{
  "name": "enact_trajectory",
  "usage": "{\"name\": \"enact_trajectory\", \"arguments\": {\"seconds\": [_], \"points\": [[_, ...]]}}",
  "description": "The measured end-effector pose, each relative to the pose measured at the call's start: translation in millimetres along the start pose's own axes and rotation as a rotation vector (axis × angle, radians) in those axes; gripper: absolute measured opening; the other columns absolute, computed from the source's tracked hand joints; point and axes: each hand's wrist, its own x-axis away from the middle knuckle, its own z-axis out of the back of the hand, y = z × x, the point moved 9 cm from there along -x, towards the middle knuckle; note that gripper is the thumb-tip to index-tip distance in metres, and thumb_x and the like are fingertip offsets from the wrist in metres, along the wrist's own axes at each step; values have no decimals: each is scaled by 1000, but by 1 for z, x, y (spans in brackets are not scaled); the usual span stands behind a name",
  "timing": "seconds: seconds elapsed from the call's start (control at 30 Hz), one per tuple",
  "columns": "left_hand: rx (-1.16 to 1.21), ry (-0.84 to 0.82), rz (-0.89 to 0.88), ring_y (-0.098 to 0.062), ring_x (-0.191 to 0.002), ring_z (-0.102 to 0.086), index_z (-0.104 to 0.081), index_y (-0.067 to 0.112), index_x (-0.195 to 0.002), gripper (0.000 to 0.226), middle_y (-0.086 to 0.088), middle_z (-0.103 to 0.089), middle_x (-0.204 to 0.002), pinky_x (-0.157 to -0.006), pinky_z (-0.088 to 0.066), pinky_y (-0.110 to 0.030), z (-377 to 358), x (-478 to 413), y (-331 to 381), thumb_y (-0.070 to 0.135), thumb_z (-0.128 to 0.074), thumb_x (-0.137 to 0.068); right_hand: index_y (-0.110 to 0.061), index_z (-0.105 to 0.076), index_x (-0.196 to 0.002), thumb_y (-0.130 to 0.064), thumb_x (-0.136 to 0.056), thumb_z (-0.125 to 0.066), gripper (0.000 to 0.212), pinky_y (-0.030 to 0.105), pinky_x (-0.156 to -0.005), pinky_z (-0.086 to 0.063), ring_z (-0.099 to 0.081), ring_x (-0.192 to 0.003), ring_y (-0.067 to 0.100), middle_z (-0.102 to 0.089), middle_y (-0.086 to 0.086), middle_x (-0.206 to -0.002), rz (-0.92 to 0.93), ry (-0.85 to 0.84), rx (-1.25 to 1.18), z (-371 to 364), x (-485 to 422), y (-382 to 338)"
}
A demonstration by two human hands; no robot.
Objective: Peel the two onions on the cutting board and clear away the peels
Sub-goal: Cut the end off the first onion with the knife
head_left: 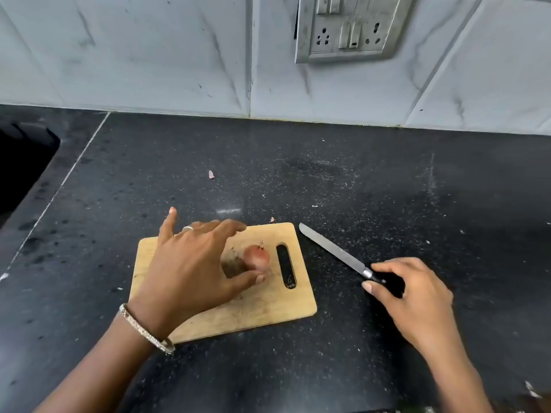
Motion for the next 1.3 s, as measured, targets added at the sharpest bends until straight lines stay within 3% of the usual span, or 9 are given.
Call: {"name": "enact_trajectory", "arguments": {"seconds": [0.2,0.33,0.43,0.6,0.7,0.83,1.0,1.2,1.3], "points": [[-72,-1,-22,-6,-121,-62,-52,41,-132,93,24,-67,-122,-125,-10,-56,-15,-4,7,99,-34,-61,-32,-75,-96,-31,-84,-79,13,51,-85,-48,-59,-95,22,-64,-13,-96,70,198,-56,-4,8,6],[-155,30,-52,-11,-118,-64,-54,41,-132,79,20,-70,-117,-125,-6,-56,-19,-3,12,93,-46,-73,-22,-71,-97,-25,-90,-72,9,47,-79,-48,-61,-92,29,-67,-4,-95,112,329,-11,-8,20,4],[-182,104,-55,-14,-114,-66,-59,39,-128,72,16,-73,-111,-124,-13,-55,-18,0,17,89,-49,-76,-17,-67,-99,-23,-93,-69,9,44,-74,-48,-64,-90,34,-70,4,-93,127,394,-45,-6,31,-3],[-186,214,-20,-19,-122,-62,-61,36,-127,82,10,-70,-122,-120,-22,-55,-7,24,10,94,-48,-70,-14,-61,-105,-24,-100,-59,11,35,-66,-34,-63,-91,35,-70,7,-98,134,425,-180,-2,58,-13],[-52,304,31,-21,-122,-61,-58,35,-131,96,8,-65,-131,-110,-39,-49,3,49,-15,97,-43,-60,-14,-59,-105,-27,-102,-54,14,34,-68,-35,-64,-92,31,-69,4,-96,187,430,-263,-2,73,-25],[157,274,145,-24,-129,-56,-49,31,-141,107,4,-59,-140,-103,-48,-45,-4,70,-57,90,-63,-53,-17,-61,-107,-33,-103,-51,19,33,-68,-36,-64,-91,26,-70,0,-95,242,432,-326,-6,84,-52],[328,313,187,-19,-116,-64,-64,30,-126,81,6,-71,-121,-99,-51,-42,-18,76,-71,72,-84,-60,-22,-64,-108,-33,-103,-51,18,34,-66,-41,-64,-89,24,-70,-2,-96,308,421,-350,-22,89,-101],[341,391,218,-13,-112,-66,-68,36,-117,66,13,-73,-114,-98,-48,-35,-14,73,-83,63,-88,-60,-23,-65,-109,-34,-104,-50,19,36,-63,-46,-65,-84,24,-70,-3,-94,354,502,-410,-36,95,-132],[379,455,297,-14,-108,-67,-68,37,-116,64,14,-74,-110,-98,-49,-38,-4,75,-113,59,-89,-60,-20,-65,-108,-31,-103,-52,18,37,-63,-49,-65,-79,22,-69,-4,-91,347,539,-414,-41,98,-127]]}}
